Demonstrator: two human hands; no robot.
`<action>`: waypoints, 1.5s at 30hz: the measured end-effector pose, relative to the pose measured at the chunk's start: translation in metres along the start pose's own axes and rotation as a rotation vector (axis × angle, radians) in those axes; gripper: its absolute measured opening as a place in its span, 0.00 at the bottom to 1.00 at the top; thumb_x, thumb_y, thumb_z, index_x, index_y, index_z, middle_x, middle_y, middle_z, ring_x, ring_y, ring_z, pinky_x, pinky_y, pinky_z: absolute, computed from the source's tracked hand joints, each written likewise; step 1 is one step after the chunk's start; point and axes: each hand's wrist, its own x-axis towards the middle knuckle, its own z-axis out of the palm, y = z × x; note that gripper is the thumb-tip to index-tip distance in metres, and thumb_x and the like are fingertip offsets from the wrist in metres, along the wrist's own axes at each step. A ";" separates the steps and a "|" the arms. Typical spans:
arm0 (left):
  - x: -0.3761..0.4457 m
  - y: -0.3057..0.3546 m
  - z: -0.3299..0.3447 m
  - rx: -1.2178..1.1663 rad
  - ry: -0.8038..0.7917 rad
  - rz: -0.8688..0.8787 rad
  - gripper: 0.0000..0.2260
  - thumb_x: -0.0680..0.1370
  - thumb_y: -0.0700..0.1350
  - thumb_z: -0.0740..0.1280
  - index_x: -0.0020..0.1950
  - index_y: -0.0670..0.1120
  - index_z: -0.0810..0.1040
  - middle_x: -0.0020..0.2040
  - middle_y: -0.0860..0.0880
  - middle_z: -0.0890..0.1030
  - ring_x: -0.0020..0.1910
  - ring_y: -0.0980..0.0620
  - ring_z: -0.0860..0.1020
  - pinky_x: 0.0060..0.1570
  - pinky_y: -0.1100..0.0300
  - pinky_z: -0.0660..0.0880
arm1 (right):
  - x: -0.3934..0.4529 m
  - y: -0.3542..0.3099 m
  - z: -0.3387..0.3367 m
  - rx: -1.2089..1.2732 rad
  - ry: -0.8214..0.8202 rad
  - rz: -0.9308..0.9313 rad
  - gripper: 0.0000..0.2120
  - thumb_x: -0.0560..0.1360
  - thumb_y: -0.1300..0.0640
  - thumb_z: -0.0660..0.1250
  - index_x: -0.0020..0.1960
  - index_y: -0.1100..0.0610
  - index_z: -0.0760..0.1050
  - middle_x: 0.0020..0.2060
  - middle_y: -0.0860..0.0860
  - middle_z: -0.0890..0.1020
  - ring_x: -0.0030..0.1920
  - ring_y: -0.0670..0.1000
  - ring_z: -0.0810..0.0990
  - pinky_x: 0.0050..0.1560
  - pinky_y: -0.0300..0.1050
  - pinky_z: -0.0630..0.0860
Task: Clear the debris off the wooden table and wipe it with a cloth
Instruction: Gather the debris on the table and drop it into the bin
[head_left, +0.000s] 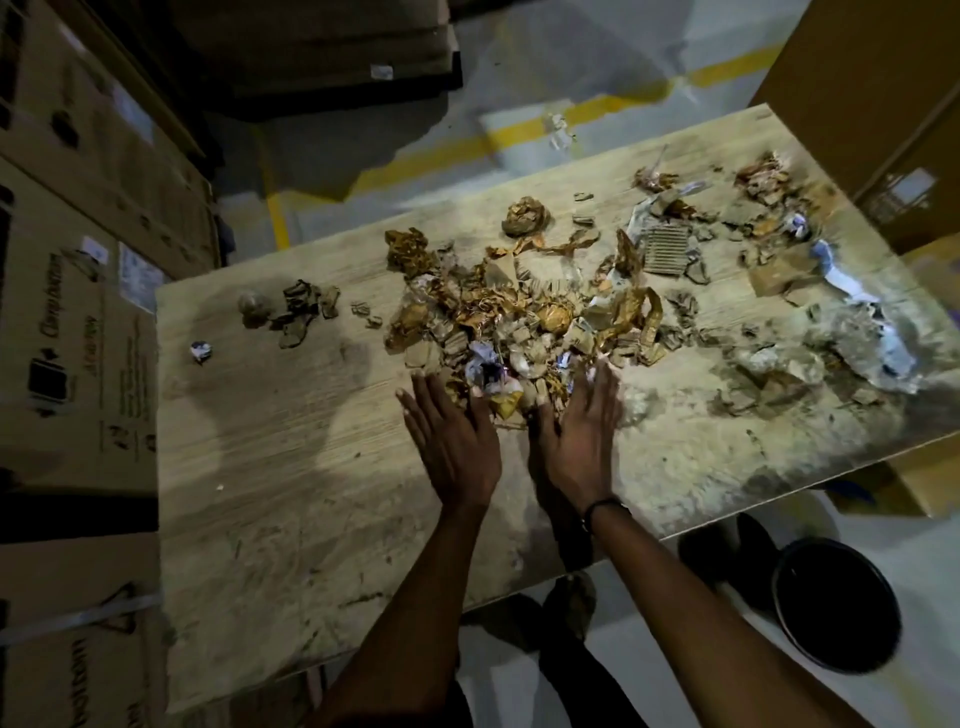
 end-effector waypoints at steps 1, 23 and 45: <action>0.001 -0.004 -0.005 -0.032 0.000 0.009 0.33 0.86 0.63 0.47 0.85 0.43 0.56 0.86 0.44 0.53 0.86 0.45 0.47 0.83 0.43 0.51 | 0.000 -0.006 0.000 0.026 0.005 -0.001 0.34 0.86 0.40 0.53 0.86 0.54 0.51 0.86 0.56 0.45 0.86 0.58 0.43 0.84 0.58 0.43; 0.246 -0.196 -0.152 0.013 0.226 -0.091 0.28 0.81 0.65 0.61 0.79 0.57 0.67 0.83 0.49 0.63 0.83 0.44 0.59 0.79 0.37 0.55 | -0.032 -0.073 0.043 -0.060 0.214 0.056 0.29 0.82 0.36 0.60 0.80 0.44 0.66 0.85 0.51 0.57 0.85 0.57 0.52 0.78 0.70 0.54; 0.186 -0.078 -0.050 -0.335 -0.099 0.418 0.26 0.83 0.56 0.61 0.78 0.44 0.72 0.81 0.41 0.67 0.80 0.40 0.65 0.76 0.39 0.66 | -0.032 -0.041 0.010 0.024 0.441 0.139 0.23 0.85 0.46 0.60 0.77 0.54 0.71 0.83 0.56 0.61 0.84 0.58 0.57 0.80 0.63 0.62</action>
